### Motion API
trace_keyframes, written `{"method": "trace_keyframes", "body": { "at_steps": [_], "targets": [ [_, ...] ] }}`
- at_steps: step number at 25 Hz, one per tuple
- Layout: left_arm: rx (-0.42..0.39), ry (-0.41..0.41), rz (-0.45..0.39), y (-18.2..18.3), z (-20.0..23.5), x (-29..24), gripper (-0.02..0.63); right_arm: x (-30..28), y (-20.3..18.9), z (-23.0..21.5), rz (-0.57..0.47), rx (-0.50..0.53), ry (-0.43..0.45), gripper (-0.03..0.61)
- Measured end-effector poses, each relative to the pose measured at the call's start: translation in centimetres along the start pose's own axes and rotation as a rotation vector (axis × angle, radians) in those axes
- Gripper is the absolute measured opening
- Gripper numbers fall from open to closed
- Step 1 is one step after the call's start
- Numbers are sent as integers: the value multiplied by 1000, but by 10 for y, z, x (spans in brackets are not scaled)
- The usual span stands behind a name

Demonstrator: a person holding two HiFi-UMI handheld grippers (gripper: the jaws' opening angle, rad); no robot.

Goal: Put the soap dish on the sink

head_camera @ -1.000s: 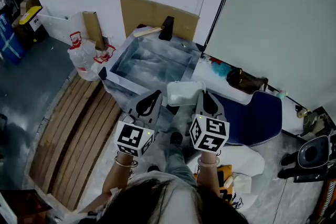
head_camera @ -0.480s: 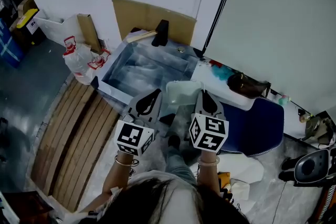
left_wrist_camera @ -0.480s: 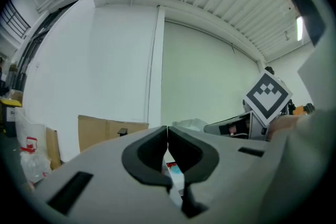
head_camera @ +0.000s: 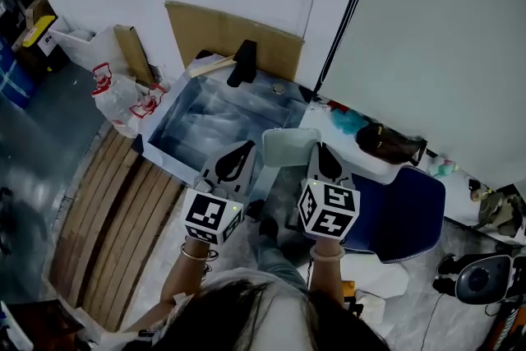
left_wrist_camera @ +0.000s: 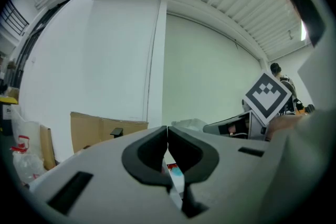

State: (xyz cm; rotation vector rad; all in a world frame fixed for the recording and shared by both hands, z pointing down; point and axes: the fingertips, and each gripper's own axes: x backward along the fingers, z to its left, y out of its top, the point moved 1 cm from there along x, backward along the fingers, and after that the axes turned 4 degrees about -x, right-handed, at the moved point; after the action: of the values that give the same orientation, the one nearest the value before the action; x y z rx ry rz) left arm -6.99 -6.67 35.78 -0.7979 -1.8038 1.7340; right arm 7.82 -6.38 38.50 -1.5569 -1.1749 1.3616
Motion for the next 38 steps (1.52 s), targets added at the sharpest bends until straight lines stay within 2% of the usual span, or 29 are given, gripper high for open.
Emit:
{"method": "trace_keyframes", "body": {
  "at_steps": [20, 25, 38],
  "targets": [
    [30, 40, 65, -22, 15, -114, 9, -112, 14, -65, 84, 30, 45, 28],
    [41, 68, 87, -36, 19, -135, 9, -141, 7, -74, 112, 45, 67, 28],
    [78, 77, 137, -77, 35, -178, 9, -212, -21, -91, 185, 82, 89, 29]
  ]
}}
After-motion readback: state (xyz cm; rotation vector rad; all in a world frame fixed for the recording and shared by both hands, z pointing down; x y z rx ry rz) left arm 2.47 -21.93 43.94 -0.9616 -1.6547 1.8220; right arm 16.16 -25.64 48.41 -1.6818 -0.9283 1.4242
